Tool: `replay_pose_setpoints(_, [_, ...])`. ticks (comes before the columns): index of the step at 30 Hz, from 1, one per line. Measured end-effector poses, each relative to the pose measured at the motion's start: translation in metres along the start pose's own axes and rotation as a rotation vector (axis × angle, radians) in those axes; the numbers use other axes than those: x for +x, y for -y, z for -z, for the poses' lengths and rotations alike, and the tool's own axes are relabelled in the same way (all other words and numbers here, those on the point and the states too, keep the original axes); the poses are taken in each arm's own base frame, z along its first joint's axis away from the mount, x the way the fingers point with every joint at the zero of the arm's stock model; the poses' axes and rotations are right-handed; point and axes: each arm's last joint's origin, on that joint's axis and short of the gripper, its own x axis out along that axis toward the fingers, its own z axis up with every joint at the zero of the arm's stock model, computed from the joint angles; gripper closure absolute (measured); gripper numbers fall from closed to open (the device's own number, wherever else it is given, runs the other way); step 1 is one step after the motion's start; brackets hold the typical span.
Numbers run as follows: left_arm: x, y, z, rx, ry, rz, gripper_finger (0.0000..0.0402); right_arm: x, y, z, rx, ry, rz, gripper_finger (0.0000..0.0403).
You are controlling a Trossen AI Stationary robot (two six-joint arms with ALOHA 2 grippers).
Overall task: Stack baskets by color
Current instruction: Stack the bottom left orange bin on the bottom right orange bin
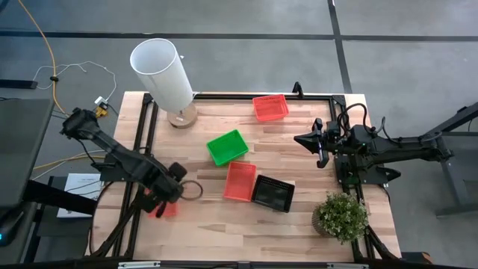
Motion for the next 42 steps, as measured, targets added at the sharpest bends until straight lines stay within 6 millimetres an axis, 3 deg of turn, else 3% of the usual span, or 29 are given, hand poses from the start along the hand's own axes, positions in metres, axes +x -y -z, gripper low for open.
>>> replay_pose_setpoints(7, [0.031, -0.001, -0.019, 0.076, -0.115, -0.065, 0.016, 0.0, 0.0, 0.001, -0.001, -0.005, 0.002, 0.0403])
replay_pose_setpoints(16, [0.066, -0.001, -0.008, 0.134, -0.128, -0.046, 0.0161, 0.0, 0.001, 0.002, -0.002, -0.017, 0.005, 0.0403])
replay_pose_setpoints(28, [0.082, -0.003, 0.002, 0.147, -0.129, -0.016, 0.0169, 0.0, 0.001, 0.002, -0.002, -0.017, 0.006, 0.0403])
replay_pose_setpoints(32, [0.083, -0.004, -0.002, 0.202, -0.092, -0.041, 0.0211, 0.0, 0.001, 0.002, -0.002, -0.017, 0.005, 0.0403])
replay_pose_setpoints(40, [0.076, -0.013, -0.011, 0.202, -0.049, -0.11, 0.0381, 0.0, 0.001, 0.002, -0.002, -0.017, 0.005, 0.0403])
replay_pose_setpoints(42, [0.069, -0.018, -0.014, 0.161, -0.045, -0.102, 0.0391, 0.0, 0.001, 0.002, -0.002, -0.018, 0.005, 0.0403])
